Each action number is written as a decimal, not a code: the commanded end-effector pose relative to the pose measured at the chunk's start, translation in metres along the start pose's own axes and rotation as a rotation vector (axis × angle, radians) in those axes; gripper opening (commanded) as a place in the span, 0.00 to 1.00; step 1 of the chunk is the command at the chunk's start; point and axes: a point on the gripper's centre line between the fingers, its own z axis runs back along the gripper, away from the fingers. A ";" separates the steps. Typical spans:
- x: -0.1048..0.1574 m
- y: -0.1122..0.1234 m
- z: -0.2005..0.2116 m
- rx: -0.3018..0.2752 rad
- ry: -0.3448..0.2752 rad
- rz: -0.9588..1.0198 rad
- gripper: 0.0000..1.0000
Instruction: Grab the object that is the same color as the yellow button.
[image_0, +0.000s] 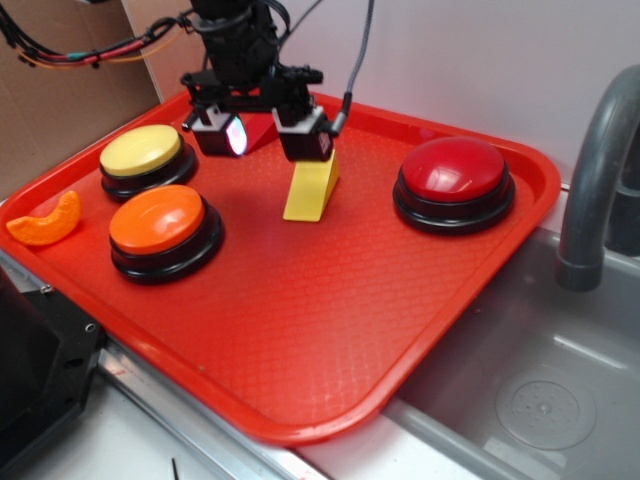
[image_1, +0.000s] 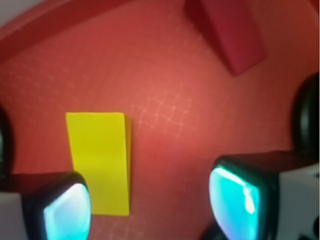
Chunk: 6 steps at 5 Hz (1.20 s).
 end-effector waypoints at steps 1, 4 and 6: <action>0.011 -0.001 -0.009 -0.023 0.007 0.051 1.00; 0.031 -0.014 -0.006 -0.058 -0.040 0.066 1.00; 0.025 -0.016 0.023 -0.053 -0.097 0.107 1.00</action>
